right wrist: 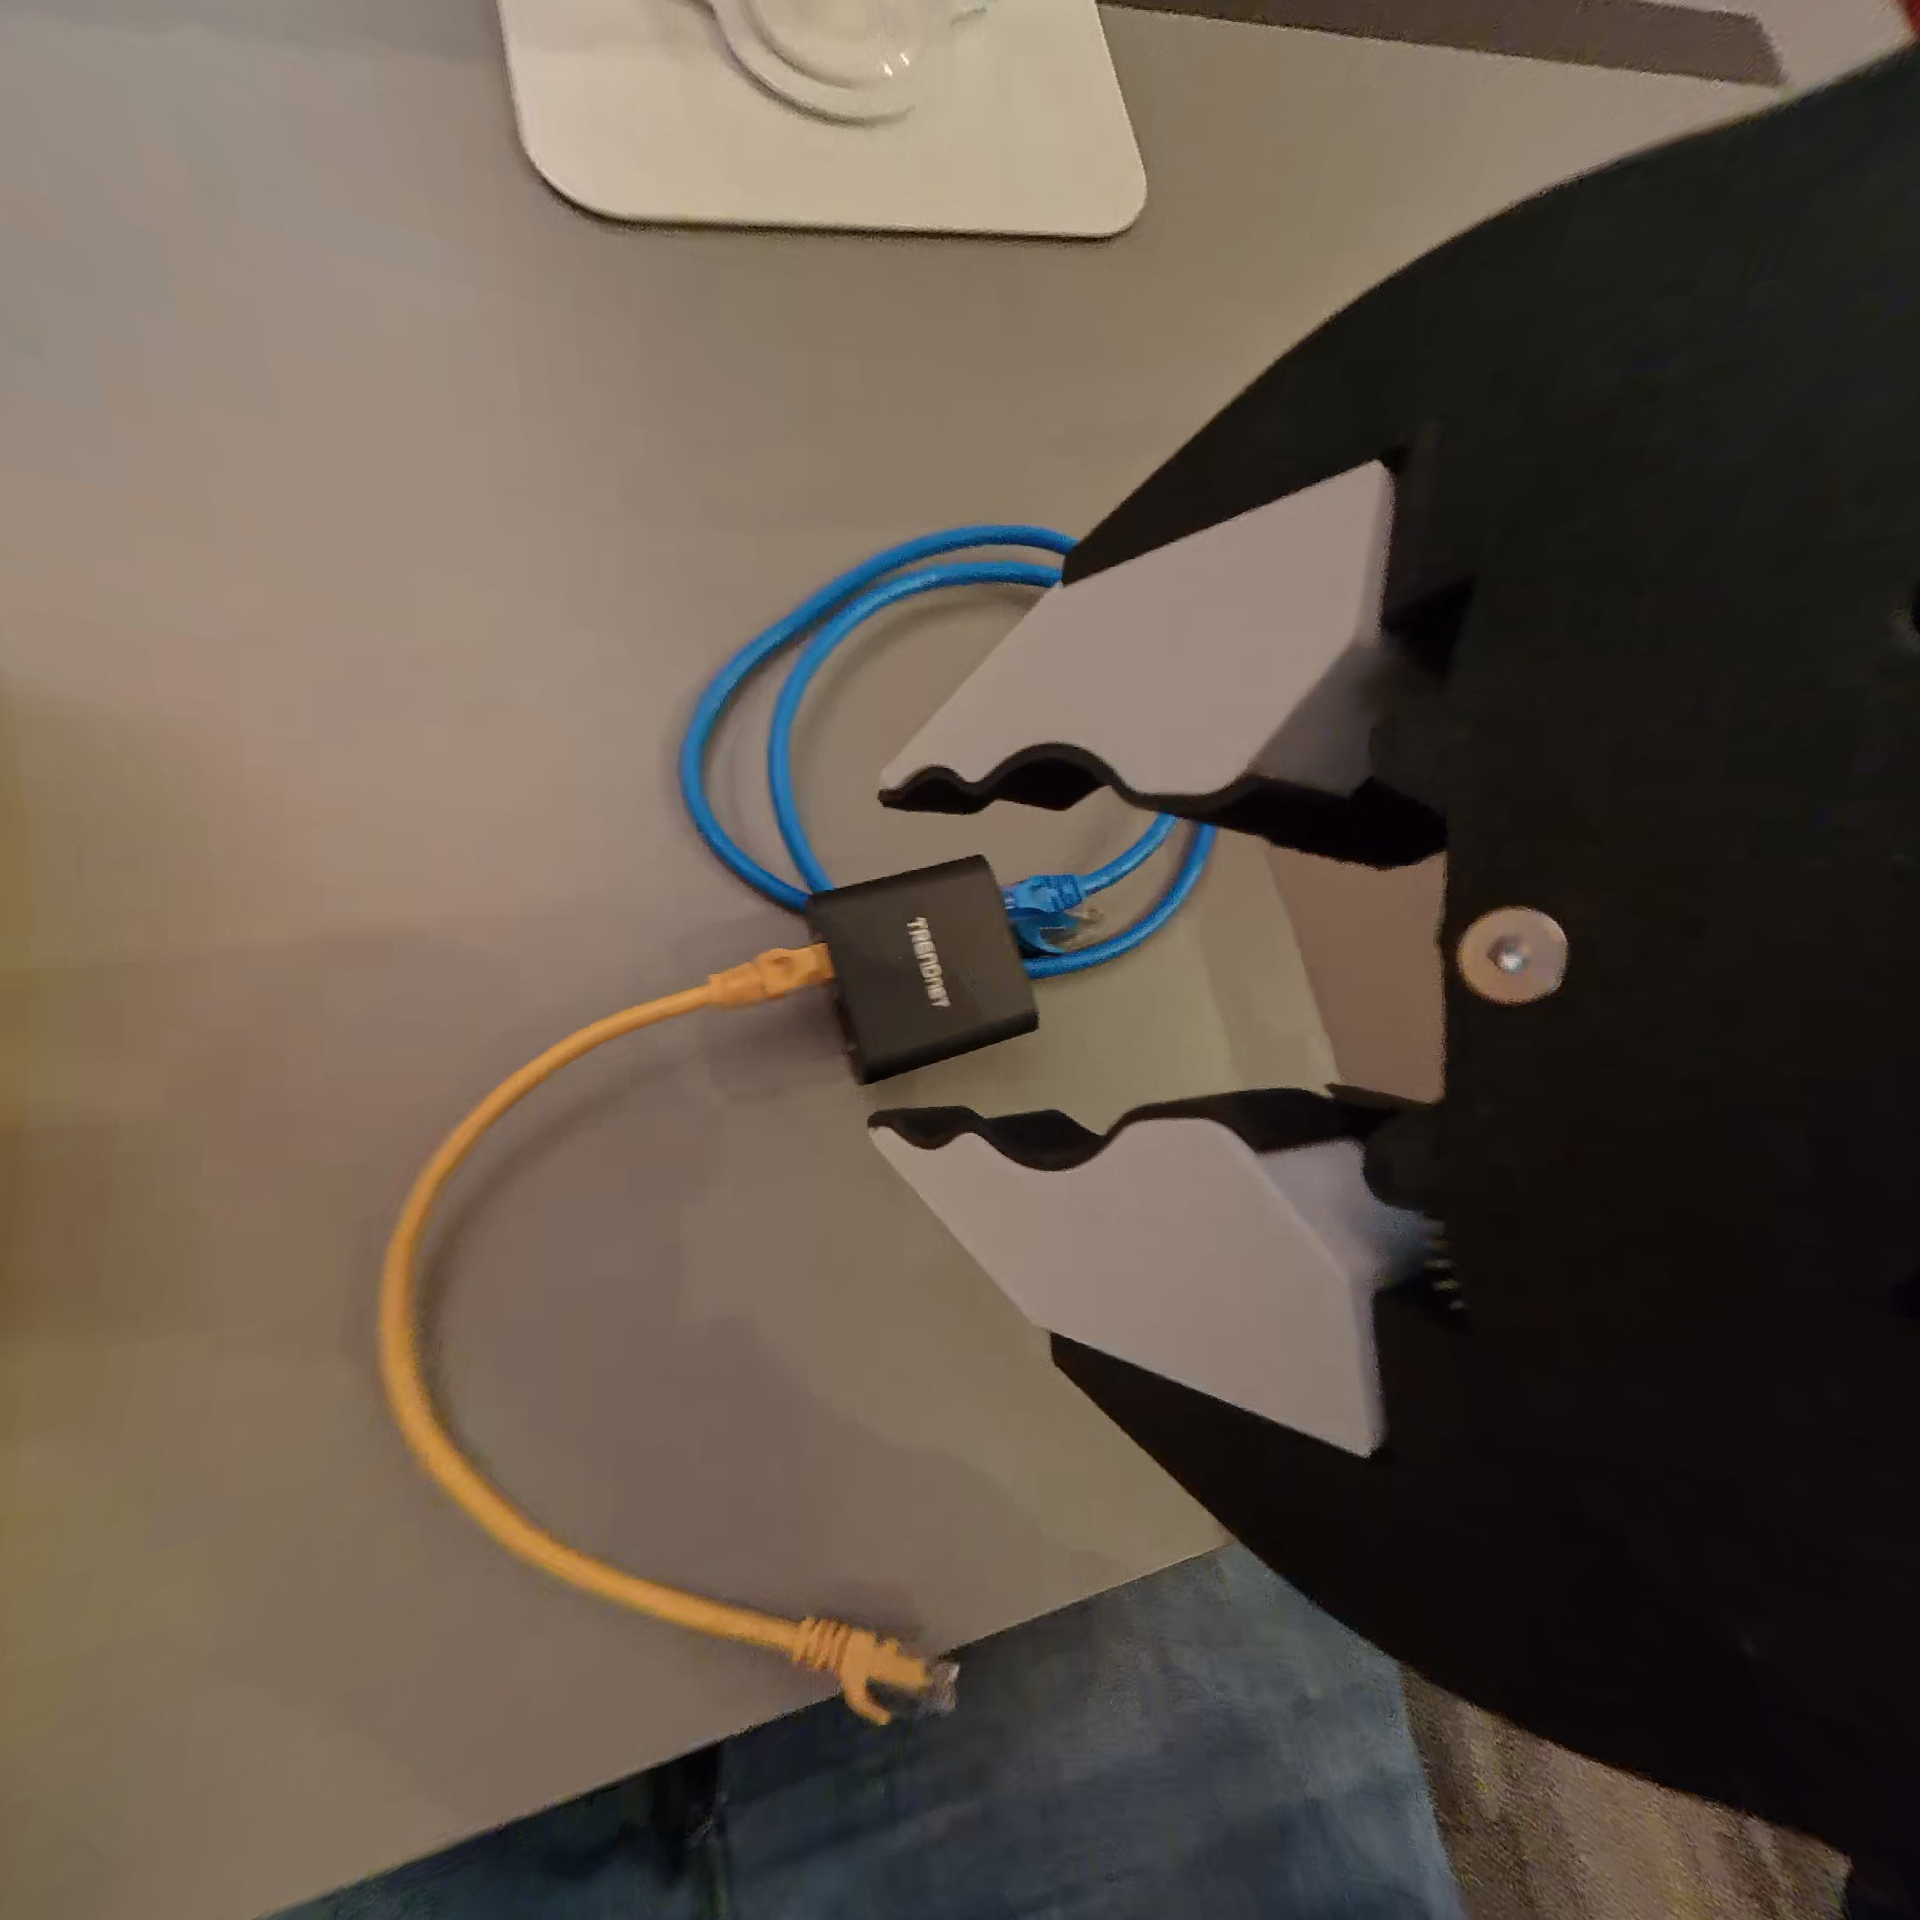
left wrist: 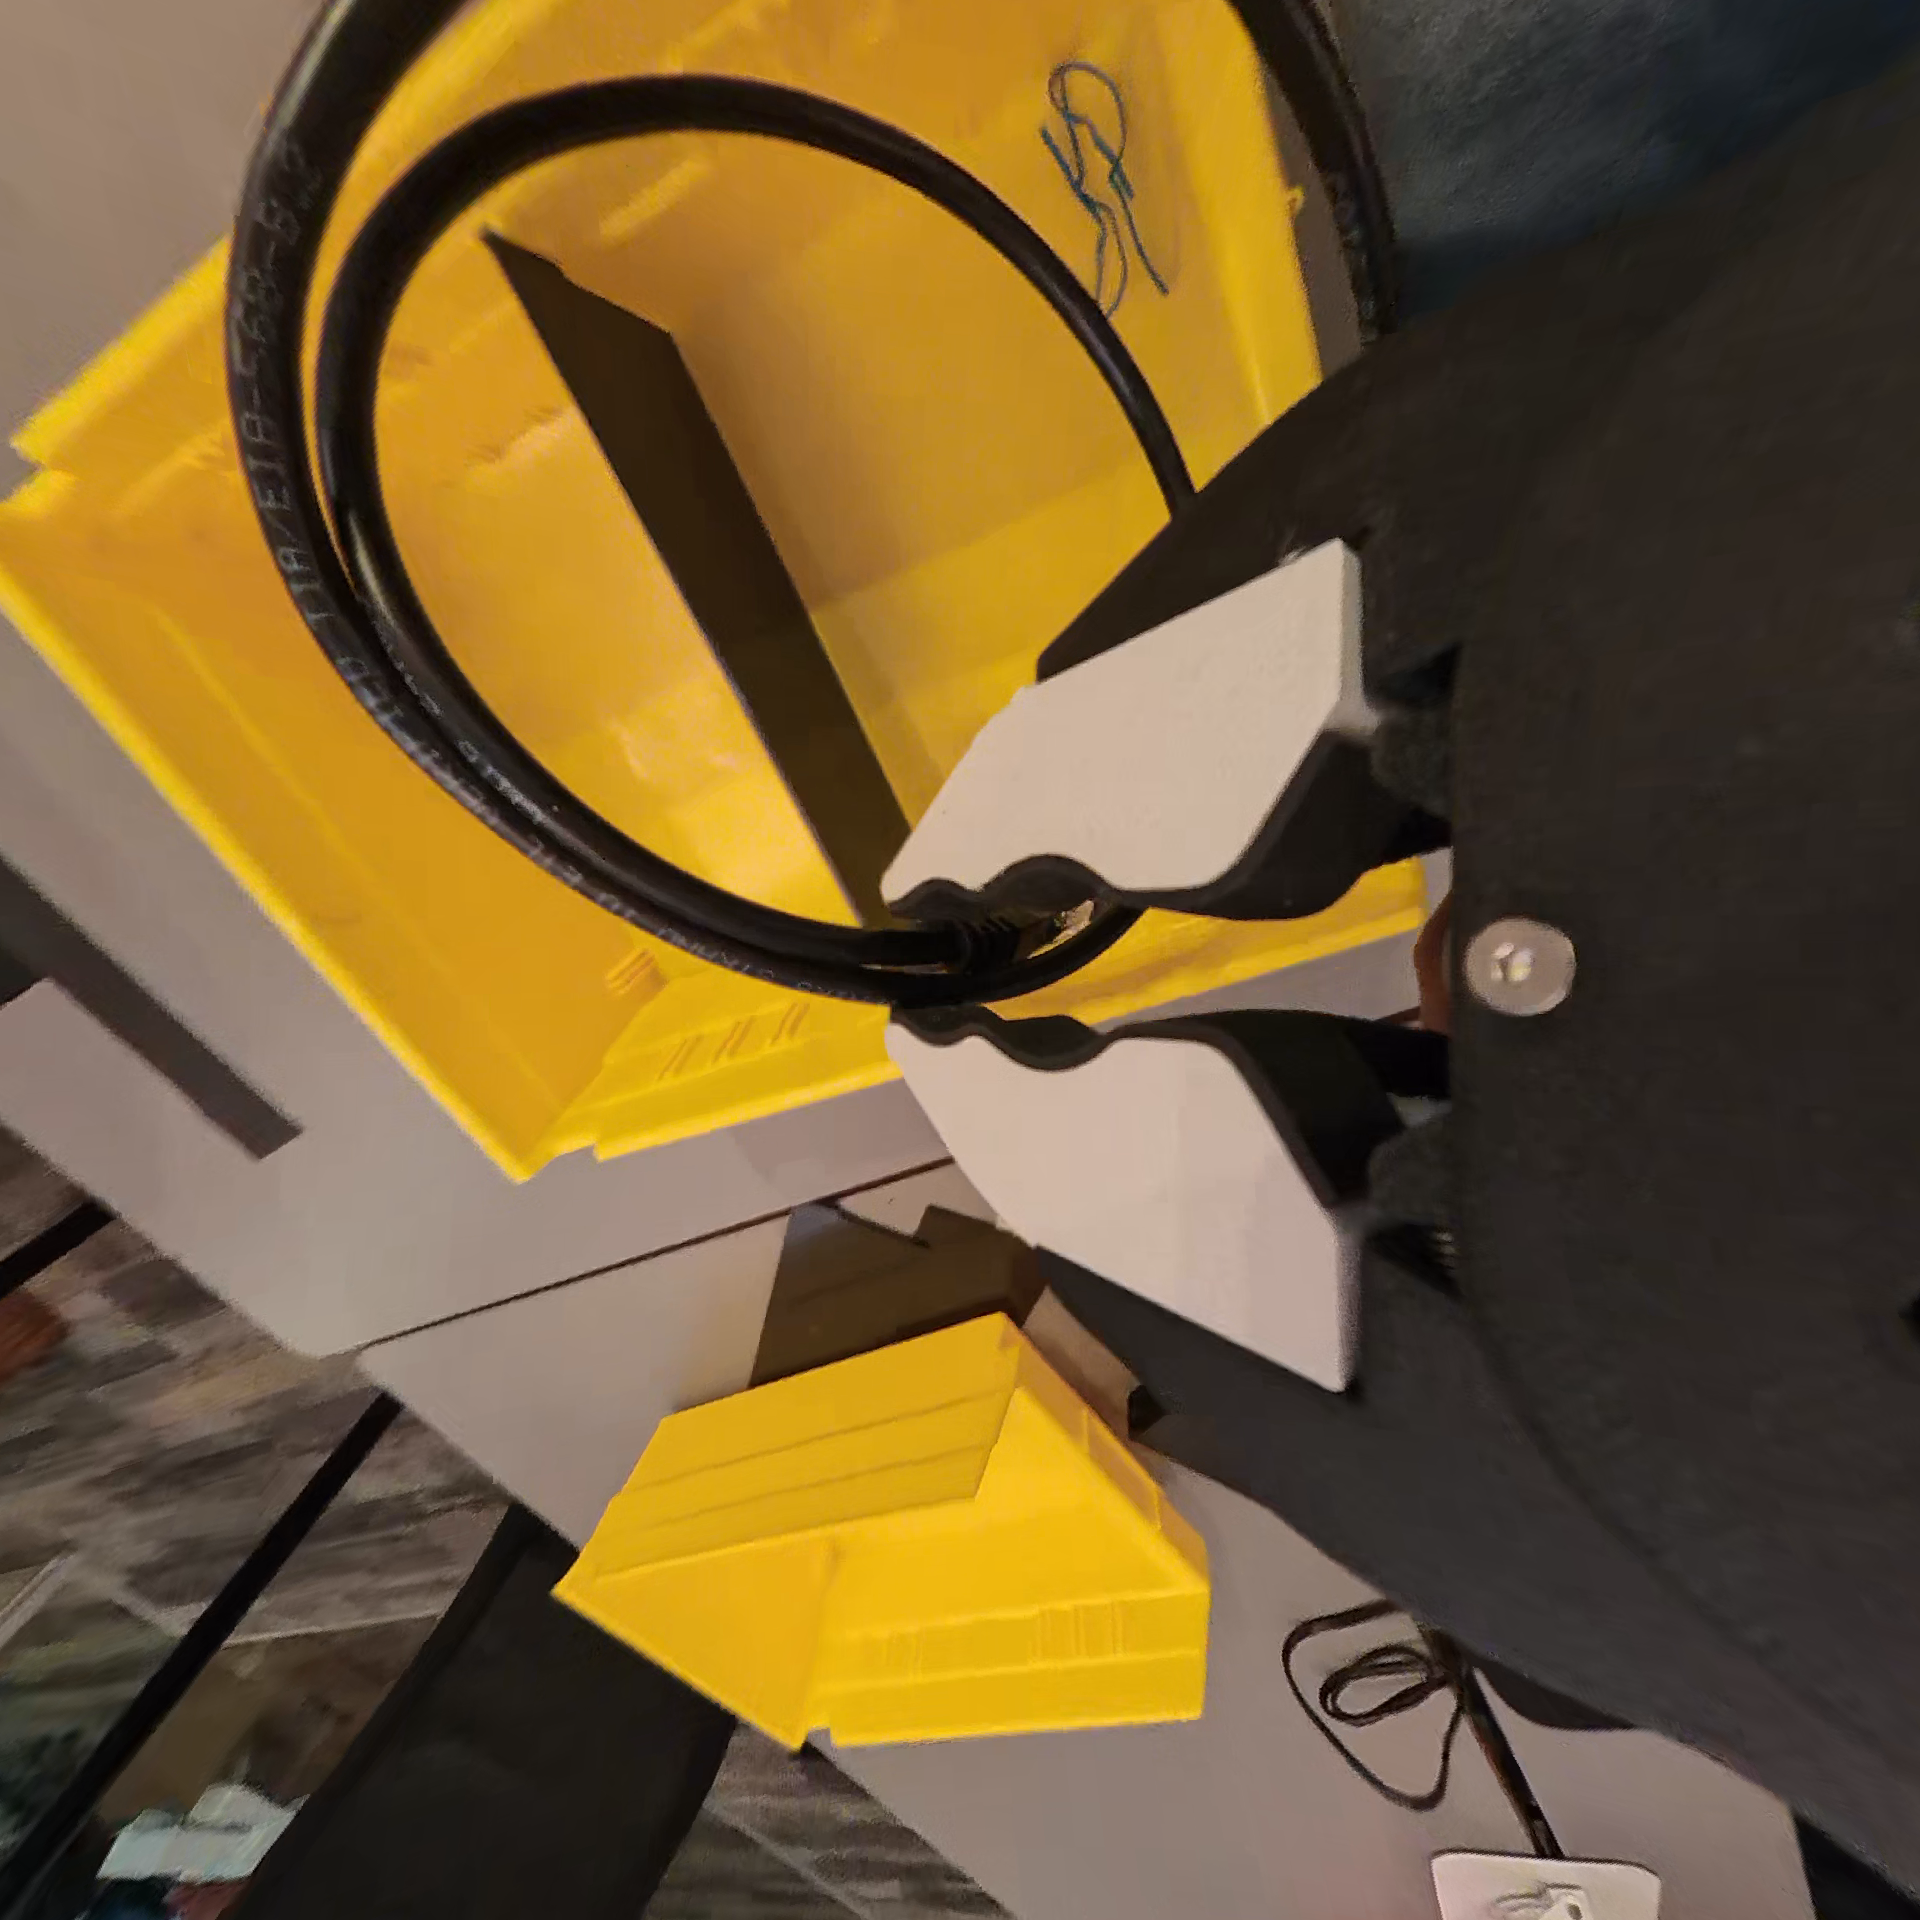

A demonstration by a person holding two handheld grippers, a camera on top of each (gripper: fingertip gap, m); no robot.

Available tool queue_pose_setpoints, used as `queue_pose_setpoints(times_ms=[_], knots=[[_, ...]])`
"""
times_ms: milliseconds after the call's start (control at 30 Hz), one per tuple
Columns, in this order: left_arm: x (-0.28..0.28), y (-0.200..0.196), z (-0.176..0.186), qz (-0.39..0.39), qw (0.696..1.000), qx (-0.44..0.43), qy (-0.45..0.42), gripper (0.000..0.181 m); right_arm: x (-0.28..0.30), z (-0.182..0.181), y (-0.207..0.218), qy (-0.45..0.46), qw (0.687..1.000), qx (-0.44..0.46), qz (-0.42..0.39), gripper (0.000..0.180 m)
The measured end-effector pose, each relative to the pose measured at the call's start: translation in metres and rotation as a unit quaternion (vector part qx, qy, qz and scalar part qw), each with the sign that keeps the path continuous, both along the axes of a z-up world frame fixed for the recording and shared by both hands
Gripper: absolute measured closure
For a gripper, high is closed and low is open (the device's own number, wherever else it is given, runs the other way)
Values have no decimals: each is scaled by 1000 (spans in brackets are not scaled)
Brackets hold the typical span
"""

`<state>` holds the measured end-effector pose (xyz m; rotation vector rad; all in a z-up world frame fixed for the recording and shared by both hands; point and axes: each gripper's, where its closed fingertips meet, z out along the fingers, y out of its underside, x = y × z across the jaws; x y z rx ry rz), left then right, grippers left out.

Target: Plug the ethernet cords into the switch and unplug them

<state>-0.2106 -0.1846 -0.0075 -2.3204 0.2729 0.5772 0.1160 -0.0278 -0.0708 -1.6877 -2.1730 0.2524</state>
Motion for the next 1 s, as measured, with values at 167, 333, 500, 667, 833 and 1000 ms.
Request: queue_pose_setpoints(times_ms=[167,333,500,667,833,1000], knots=[[36,14,58,-74,995,66,9,165,-33,42,-14,118,993,3,22,129],[117,32,93,-221,970,90,-40,165,-67,93,-38,271,960,-4,63,133],[200,38,105,-360,921,88,-117,165,-78,116,-68,350,929,-46,116,135],[255,39,110,-445,875,85,-173,165,-79,122,-91,377,908,-62,171,139],[276,39,111,-479,856,71,-182,165,-75,127,-101,384,898,-68,201,154],[282,40,106,-491,848,57,-191,165,-70,131,-107,395,888,-88,216,161]])
